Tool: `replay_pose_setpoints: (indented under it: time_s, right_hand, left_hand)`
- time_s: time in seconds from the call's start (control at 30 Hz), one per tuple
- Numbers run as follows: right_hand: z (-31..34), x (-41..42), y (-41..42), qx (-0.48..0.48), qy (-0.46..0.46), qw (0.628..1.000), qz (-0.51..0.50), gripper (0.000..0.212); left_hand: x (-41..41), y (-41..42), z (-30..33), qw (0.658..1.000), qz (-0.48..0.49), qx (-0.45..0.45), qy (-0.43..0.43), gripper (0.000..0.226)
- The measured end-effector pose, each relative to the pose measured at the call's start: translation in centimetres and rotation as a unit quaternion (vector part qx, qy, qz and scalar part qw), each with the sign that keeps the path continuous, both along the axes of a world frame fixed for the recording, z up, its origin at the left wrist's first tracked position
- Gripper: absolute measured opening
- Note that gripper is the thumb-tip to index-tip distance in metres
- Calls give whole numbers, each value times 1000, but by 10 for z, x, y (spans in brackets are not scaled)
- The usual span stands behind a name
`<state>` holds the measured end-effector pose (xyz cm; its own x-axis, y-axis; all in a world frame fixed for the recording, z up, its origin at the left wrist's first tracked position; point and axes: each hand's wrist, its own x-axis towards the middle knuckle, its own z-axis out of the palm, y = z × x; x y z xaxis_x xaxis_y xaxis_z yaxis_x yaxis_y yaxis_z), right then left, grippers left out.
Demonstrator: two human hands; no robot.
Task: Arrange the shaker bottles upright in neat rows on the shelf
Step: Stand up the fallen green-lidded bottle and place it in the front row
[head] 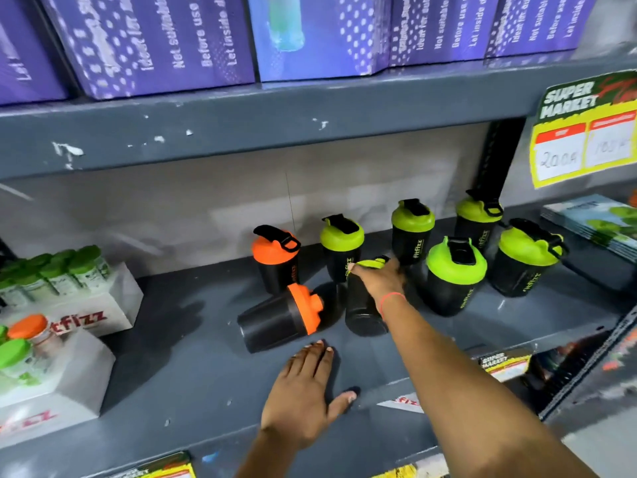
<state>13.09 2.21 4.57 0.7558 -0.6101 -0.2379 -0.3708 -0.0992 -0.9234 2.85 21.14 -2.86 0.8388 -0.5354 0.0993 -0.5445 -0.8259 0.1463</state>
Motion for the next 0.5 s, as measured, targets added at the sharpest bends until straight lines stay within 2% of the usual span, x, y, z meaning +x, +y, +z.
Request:
replay_pose_setpoints:
  time_s: [0.1, 0.2, 0.33, 0.4, 0.5]
  right_hand:
    - [0, -5, -1, -28, -18, 999, -6, 87]
    - [7, -23, 5, -98, -91, 990, -36, 77]
    - [9, -62, 20, -272, -251, 927, -54, 72]
    - [-3, -80, 24, -314, -260, 913, -24, 67]
    - [-11, -90, 22, -302, -239, 923, 11, 65]
  left_hand:
    - [-1, 1, 1, 1000, -4, 2, 5, 78]
    - [-1, -1, 2, 1000, -9, 2, 12, 77]
    - [-1, 0, 1, 1000, -16, -3, 6, 76]
    - [-1, 0, -1, 1000, -14, -5, 4, 77]
    - [0, 0, -2, 1000, -13, -7, -1, 77]
